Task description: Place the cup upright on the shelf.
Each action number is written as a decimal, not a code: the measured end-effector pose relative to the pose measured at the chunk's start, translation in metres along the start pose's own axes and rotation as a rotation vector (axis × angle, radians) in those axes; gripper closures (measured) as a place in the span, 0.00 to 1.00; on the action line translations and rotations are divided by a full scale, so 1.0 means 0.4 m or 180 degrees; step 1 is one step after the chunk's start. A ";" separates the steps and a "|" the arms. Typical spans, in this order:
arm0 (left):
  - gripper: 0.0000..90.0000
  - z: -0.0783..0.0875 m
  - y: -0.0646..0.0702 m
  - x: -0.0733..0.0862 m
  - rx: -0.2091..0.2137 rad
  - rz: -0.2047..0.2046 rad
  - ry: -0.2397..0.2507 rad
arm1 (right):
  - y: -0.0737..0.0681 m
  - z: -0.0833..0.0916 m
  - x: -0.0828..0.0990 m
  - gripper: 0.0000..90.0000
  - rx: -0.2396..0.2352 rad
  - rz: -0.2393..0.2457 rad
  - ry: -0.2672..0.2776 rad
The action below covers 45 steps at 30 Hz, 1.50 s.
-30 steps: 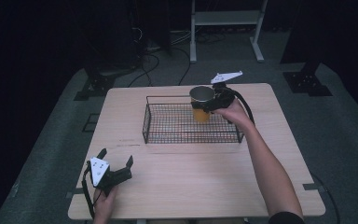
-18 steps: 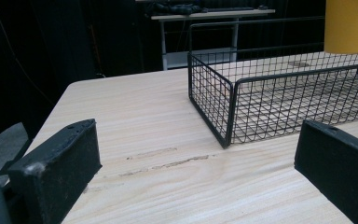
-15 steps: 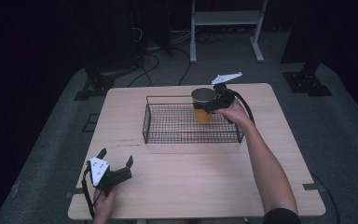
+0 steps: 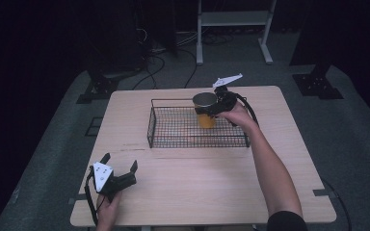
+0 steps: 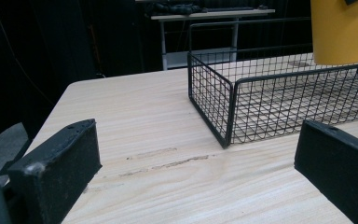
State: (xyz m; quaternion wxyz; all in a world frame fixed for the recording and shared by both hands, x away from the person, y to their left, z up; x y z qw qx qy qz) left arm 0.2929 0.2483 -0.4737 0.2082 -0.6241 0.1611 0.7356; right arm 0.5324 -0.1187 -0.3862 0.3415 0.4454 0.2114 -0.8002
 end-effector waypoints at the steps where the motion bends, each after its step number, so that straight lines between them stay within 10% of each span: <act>1: 0.00 0.000 0.000 0.000 0.0003 0.0002 0.0001 | 0.000 0.000 0.000 0.14 0.0000 0.0000 0.0000; 21: 0.00 0.002 -0.002 0.000 0.0004 0.0016 0.0010 | -0.011 -0.090 0.069 0.13 0.0034 0.0215 -0.0337; 45: 0.00 0.001 0.000 0.000 0.0010 0.0007 0.0011 | -0.013 -0.084 0.087 0.08 0.0206 0.0368 -0.0210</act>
Point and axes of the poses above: each handheld gripper's, and its own axes: z roughly backward along the jaws, x roughly out of its underside, y roughly to its right, the point moved 2 cm from there along -z, roughly forward along the jaws, and after that the axes turned 15 degrees about x, right-handed, at the moved point
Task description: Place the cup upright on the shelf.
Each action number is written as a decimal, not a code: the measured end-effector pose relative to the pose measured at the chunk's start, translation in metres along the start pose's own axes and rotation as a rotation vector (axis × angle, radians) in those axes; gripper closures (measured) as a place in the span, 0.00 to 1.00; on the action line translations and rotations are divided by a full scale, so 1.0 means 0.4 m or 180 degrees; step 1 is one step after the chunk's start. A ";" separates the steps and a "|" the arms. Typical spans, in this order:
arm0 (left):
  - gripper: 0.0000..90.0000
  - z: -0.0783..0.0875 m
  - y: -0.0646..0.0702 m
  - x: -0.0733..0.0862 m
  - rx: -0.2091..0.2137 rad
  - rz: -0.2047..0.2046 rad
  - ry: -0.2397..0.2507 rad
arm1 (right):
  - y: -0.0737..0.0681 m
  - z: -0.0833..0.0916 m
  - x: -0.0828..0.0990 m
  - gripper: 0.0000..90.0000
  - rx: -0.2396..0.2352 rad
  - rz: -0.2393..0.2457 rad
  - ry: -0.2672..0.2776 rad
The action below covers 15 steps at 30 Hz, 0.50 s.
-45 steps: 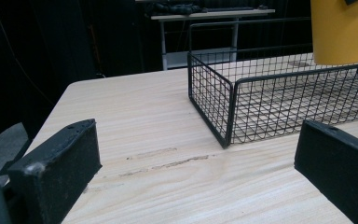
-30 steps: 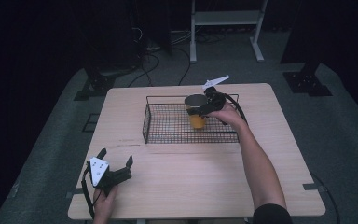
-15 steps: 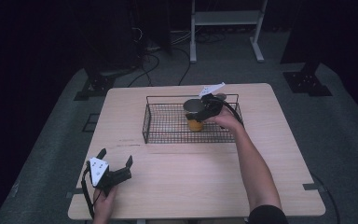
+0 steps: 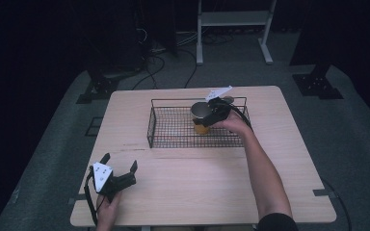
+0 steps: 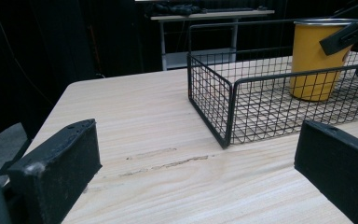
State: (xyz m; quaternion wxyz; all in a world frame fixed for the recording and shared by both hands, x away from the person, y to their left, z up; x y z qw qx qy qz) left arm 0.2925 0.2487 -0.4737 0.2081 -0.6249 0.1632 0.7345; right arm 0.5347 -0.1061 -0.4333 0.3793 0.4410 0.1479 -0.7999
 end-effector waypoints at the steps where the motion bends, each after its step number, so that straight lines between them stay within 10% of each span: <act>1: 0.00 0.000 0.000 0.000 -0.0001 0.0002 0.0000 | 0.000 0.000 0.000 0.07 0.0002 -0.0010 0.0004; 15: 0.00 0.000 0.000 0.000 0.0001 0.0002 0.0000 | -0.013 0.008 -0.010 0.00 0.0025 0.0034 0.0041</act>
Point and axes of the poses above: each handheld gripper's, and its own axes: z roughly backward along the jaws, x roughly out of its underside, y roughly to its right, the point moved 2 cm from there along -z, roughly forward along the jaws, and after that the axes turned 15 degrees about x, right-handed, at the moved point
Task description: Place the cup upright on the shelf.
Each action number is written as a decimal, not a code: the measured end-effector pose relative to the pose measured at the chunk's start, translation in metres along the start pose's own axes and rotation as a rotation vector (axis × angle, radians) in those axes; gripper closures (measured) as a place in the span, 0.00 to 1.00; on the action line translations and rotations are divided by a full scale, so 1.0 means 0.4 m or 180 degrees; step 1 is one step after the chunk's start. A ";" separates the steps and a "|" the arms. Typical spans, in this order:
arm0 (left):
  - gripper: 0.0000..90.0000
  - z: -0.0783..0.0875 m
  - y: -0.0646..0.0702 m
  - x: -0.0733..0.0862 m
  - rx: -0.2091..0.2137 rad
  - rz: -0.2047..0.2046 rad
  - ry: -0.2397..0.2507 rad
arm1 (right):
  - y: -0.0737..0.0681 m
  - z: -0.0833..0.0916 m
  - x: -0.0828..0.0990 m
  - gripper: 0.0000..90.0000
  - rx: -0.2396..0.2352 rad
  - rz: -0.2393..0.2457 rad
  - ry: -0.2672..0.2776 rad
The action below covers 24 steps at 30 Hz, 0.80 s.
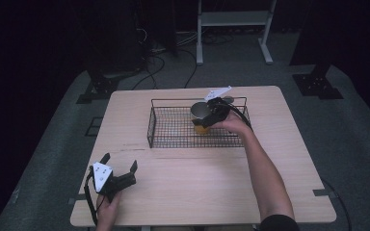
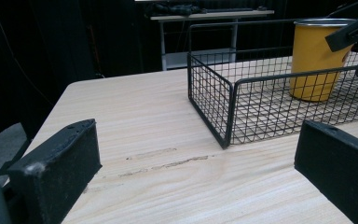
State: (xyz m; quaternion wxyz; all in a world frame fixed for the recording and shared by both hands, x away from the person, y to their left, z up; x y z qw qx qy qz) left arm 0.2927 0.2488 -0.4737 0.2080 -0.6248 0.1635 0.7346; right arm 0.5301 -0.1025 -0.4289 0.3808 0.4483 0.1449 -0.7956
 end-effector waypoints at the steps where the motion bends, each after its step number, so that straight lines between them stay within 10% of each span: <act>1: 0.00 0.000 0.000 0.000 0.0000 0.0000 0.0001 | -0.001 0.001 0.000 0.00 -0.0010 -0.0004 -0.0003; 24: 0.00 0.000 0.000 0.000 -0.0003 -0.0005 -0.0006 | 0.012 0.047 -0.018 0.00 0.0070 -0.0103 0.0221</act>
Point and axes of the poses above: each handheld gripper's, and its own axes: z roughly backward along the jaws, x roughly out of its underside, y roughly to its right, the point moved 2 cm from there along -z, roughly forward along the jaws, and after that the axes turned 15 degrees about x, right-handed, at the moved point
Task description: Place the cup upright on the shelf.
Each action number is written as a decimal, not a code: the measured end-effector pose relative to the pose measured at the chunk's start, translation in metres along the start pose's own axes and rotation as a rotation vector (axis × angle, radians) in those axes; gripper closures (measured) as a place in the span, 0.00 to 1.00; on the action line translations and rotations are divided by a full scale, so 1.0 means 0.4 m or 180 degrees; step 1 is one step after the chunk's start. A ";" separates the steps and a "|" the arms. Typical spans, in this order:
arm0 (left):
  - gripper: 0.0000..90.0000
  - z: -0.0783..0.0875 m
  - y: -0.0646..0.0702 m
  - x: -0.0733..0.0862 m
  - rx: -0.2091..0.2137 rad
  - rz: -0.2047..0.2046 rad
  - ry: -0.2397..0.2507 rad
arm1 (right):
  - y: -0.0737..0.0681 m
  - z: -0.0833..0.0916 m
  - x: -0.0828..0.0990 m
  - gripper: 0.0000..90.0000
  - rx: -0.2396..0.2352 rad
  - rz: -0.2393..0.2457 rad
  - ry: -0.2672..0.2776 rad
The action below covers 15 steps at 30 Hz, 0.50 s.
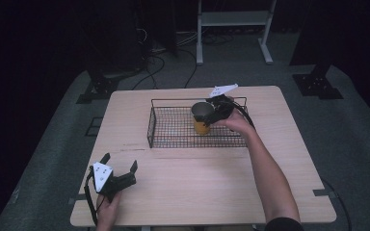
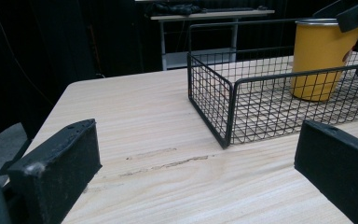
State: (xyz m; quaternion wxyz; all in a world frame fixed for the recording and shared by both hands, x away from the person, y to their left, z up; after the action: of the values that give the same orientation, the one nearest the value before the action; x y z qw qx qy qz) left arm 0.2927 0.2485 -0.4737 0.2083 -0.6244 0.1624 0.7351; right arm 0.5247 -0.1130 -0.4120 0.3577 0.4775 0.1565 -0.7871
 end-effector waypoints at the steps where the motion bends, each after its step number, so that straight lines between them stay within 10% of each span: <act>1: 0.00 0.000 0.000 0.000 -0.0002 0.0000 -0.0001 | 0.000 0.000 0.000 0.00 0.0000 0.0000 0.0000; 15: 0.00 -0.003 0.003 0.000 -0.0026 -0.0018 -0.0026 | 0.010 0.062 -0.023 0.00 0.0023 -0.0026 0.0189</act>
State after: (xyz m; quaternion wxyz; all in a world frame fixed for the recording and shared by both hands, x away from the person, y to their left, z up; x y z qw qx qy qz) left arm 0.2931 0.2471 -0.4738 0.2086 -0.6226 0.1568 0.7377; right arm 0.5145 -0.1265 -0.3916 0.3479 0.5013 0.1661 -0.7746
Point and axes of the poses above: each handheld gripper's, and its own axes: z roughly backward along the jaws, x roughly out of its underside, y roughly to its right, the point moved 2 cm from there along -z, roughly forward along the jaws, and after that the axes turned 15 degrees about x, right-handed, at the moved point
